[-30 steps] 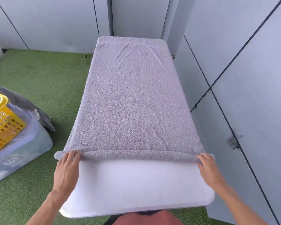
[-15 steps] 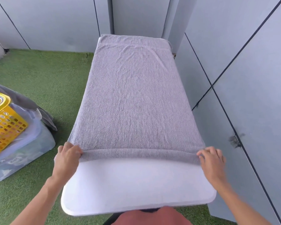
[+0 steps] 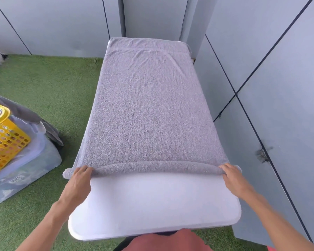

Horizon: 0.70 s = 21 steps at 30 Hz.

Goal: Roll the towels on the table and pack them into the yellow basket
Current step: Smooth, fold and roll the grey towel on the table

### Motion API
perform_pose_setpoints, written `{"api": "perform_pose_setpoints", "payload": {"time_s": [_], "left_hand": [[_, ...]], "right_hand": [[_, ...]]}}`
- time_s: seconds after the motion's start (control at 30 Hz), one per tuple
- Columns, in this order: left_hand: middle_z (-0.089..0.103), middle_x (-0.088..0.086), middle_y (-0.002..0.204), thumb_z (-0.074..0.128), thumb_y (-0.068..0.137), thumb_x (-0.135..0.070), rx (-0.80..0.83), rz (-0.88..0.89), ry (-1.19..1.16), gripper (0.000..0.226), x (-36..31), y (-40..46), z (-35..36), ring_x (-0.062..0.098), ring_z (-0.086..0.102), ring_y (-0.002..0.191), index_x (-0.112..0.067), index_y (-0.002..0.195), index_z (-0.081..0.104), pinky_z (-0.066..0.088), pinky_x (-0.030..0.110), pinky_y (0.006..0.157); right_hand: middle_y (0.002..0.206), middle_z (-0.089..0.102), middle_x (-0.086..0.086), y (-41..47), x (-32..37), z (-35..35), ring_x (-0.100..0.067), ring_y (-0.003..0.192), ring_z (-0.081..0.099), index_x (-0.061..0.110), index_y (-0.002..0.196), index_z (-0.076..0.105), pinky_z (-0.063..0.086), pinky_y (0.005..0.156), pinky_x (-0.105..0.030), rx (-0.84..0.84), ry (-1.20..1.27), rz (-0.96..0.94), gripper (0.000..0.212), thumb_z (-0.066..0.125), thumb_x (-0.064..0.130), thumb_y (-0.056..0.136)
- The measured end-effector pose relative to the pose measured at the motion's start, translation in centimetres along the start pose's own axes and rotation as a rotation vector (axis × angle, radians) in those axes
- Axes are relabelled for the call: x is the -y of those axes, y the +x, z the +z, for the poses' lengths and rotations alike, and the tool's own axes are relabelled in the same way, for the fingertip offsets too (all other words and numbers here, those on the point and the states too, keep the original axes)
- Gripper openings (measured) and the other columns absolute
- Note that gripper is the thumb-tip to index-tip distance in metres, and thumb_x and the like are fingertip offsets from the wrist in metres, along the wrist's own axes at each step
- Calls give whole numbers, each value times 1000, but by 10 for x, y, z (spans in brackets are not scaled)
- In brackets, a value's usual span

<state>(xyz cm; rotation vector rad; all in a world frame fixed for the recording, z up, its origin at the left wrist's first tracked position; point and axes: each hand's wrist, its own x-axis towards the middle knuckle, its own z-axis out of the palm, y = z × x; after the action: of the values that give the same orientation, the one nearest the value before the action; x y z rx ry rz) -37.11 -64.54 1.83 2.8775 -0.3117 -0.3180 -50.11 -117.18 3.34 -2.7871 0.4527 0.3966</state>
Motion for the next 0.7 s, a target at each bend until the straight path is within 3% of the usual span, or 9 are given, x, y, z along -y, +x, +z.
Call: {"api": "perform_pose_setpoints", "payload": {"time_s": [0.1,0.17,0.23,0.3,0.43,0.5,0.57,0.63,0.7], "left_hand": [[54,2,93,44,87,4,246,-68,5,22,-2,-1,-11,27,56,98,-14,92,57,37,30,73],[60,5,100,47,87,3,264,-122,-142,29,-1,4,-17,25,58,96,-15,104,63,42,30,75],[60,10,107,55,86,3,119,-183,-328,29,3,9,-19,27,59,95,-12,108,66,45,33,78],[54,9,104,64,83,0,-81,-161,-293,22,1,5,-19,32,54,94,-13,100,69,45,39,80],[56,11,97,73,74,3,-317,26,44,26,-13,-28,-3,32,46,83,-11,96,71,45,47,70],[54,13,108,74,71,7,-338,75,68,45,-15,-42,9,33,46,88,-8,113,67,49,47,69],[51,14,120,74,73,2,-310,90,116,56,-12,-49,19,35,48,100,-6,126,58,50,48,75],[50,14,127,72,75,-2,-291,80,160,59,-11,-46,20,36,47,112,-6,130,54,48,47,83],[51,12,126,71,74,2,-289,66,148,56,-14,-33,14,35,47,118,-7,127,55,46,47,87]], "right_hand": [[108,63,-7,-2,-6,-22,-22,103,58,14,107,64,41,85,-28,303,20,75,29,48,0,87],[92,68,-4,-2,-1,-32,-21,89,63,20,89,65,44,72,-28,391,156,140,25,52,0,83],[92,69,-2,1,2,-33,-20,89,64,21,88,65,45,73,-29,259,311,200,26,59,-2,80],[95,66,-5,1,4,-25,-23,92,62,24,87,62,43,80,-30,-10,377,221,30,68,-3,77],[95,60,-7,-28,18,6,-32,89,53,18,89,68,46,79,-43,-388,-119,145,18,72,6,76],[104,57,-11,-43,26,21,-35,97,50,7,100,68,47,83,-47,-452,-205,88,24,72,6,76],[120,51,-15,-46,22,37,-38,115,44,-1,117,61,39,100,-46,-392,-198,48,41,70,14,81],[133,41,-20,-36,19,41,-42,129,32,-6,126,53,29,110,-48,-310,-144,40,53,70,17,82],[136,36,-24,-23,22,34,-43,131,28,-7,123,55,29,110,-51,-268,-26,91,50,73,7,78]]}}
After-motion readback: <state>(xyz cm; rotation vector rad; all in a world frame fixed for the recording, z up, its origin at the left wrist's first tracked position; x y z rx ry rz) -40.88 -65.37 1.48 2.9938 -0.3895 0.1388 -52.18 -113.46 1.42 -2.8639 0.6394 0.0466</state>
